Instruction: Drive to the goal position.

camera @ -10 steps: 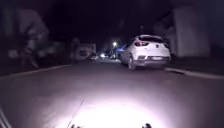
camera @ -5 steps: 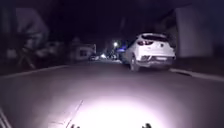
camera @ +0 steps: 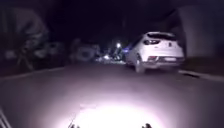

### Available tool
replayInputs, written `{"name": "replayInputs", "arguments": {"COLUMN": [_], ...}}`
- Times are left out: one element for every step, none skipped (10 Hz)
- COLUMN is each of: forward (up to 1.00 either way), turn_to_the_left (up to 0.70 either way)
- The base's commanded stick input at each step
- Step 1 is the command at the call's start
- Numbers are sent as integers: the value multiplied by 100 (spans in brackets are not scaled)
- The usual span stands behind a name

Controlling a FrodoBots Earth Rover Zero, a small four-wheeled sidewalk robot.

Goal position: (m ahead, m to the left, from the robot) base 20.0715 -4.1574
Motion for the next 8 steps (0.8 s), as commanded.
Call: {"name": "replayInputs", "arguments": {"forward": [70,70,70,70,70,70,70,70], "turn_to_the_left": [0,0,0,0,0,0,0,0]}}
